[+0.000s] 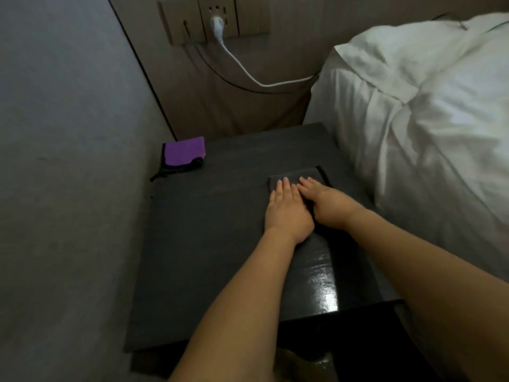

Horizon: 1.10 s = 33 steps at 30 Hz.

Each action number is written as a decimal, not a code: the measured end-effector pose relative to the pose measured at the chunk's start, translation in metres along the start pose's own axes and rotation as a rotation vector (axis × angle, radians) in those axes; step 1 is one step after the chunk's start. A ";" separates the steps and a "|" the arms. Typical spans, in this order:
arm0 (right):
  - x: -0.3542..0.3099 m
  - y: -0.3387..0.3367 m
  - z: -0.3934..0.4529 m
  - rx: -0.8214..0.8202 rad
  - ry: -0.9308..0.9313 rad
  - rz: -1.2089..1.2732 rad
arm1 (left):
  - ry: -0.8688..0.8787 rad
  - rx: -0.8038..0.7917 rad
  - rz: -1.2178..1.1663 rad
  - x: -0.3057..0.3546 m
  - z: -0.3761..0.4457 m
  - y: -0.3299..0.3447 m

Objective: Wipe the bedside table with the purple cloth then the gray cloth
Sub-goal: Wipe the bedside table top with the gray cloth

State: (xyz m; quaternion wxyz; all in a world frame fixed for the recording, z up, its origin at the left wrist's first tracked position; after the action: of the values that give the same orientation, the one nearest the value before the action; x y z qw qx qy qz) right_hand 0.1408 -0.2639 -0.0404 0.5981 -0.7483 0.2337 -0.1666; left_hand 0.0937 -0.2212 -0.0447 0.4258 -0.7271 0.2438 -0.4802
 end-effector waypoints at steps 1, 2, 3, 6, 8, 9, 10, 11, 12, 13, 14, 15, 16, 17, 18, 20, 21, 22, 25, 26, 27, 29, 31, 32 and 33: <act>0.010 0.000 -0.003 0.008 0.016 -0.002 | 0.015 -0.010 -0.001 0.009 0.003 0.004; 0.018 0.000 -0.007 0.014 0.031 -0.006 | 0.031 -0.019 -0.002 0.017 0.005 0.008; 0.026 0.001 -0.010 0.016 0.045 -0.009 | 0.045 -0.027 -0.001 0.024 0.007 0.011; 0.043 0.003 -0.019 0.016 0.086 -0.015 | 0.081 -0.039 -0.003 0.040 0.010 0.020; 0.049 0.004 -0.024 0.019 0.099 -0.014 | 0.094 -0.046 0.003 0.047 0.010 0.024; 0.052 0.005 -0.027 0.020 0.106 -0.014 | 0.099 -0.050 0.006 0.050 0.010 0.026; 0.055 0.005 -0.029 0.017 0.113 -0.016 | 0.105 -0.055 0.007 0.052 0.009 0.028; 0.057 0.006 -0.031 0.011 0.122 -0.020 | 0.111 -0.059 0.007 0.054 0.008 0.030; 0.059 0.007 -0.034 0.006 0.130 -0.026 | 0.117 -0.062 0.007 0.056 0.007 0.031; 0.061 0.008 -0.035 0.003 0.136 -0.034 | 0.122 -0.065 0.008 0.057 0.006 0.032; 0.061 0.010 -0.037 0.002 0.139 -0.044 | 0.126 -0.067 0.008 0.058 0.004 0.033; 0.061 0.012 -0.037 -0.002 0.143 -0.056 | 0.128 -0.069 0.006 0.058 0.003 0.034; 0.059 0.014 -0.038 -0.011 0.149 -0.070 | 0.130 -0.071 0.002 0.058 0.001 0.034; 0.058 0.016 -0.038 -0.028 0.157 -0.081 | 0.130 -0.076 -0.001 0.057 -0.001 0.035; 0.056 0.018 -0.038 -0.047 0.167 -0.088 | 0.131 -0.081 -0.001 0.056 -0.003 0.035; 0.049 0.020 -0.037 -0.078 0.176 -0.111 | 0.135 -0.088 0.014 0.050 -0.006 0.032; 0.043 0.021 -0.036 -0.084 0.174 -0.122 | 0.135 -0.089 0.021 0.045 -0.007 0.030; 0.035 0.021 -0.035 -0.083 0.167 -0.127 | 0.132 -0.091 0.026 0.039 -0.010 0.027; 0.004 0.018 -0.029 -0.057 0.140 -0.138 | 0.112 -0.088 0.043 0.013 -0.021 0.017; -0.011 0.016 -0.026 -0.048 0.124 -0.150 | 0.100 -0.080 0.046 0.002 -0.025 0.012; -0.027 0.013 -0.022 -0.041 0.103 -0.162 | 0.084 -0.070 0.046 -0.010 -0.030 0.005; -0.062 0.007 -0.014 -0.034 0.057 -0.169 | 0.046 -0.054 0.047 -0.038 -0.040 -0.009; -0.097 0.005 -0.004 -0.030 0.015 -0.171 | 0.004 -0.040 0.055 -0.068 -0.052 -0.024; -0.114 0.006 0.003 -0.030 -0.010 -0.170 | -0.016 -0.031 0.056 -0.084 -0.059 -0.032; -0.131 0.008 0.010 -0.029 -0.034 -0.163 | -0.037 -0.022 0.056 -0.099 -0.066 -0.040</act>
State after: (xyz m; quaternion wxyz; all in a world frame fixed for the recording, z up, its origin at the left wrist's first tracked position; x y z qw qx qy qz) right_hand 0.0356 -0.1857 -0.0462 0.5754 -0.7762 0.1641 -0.1987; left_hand -0.0095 -0.1500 -0.0480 0.4356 -0.7333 0.2616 -0.4518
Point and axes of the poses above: each hand's wrist, its own z-axis towards the middle knuckle, its own y-axis out of the palm, x = y × z, the point moved 9 cm from there along z, towards the middle knuckle, and after that the axes turned 15 degrees about -z, right-handed, at the moved point
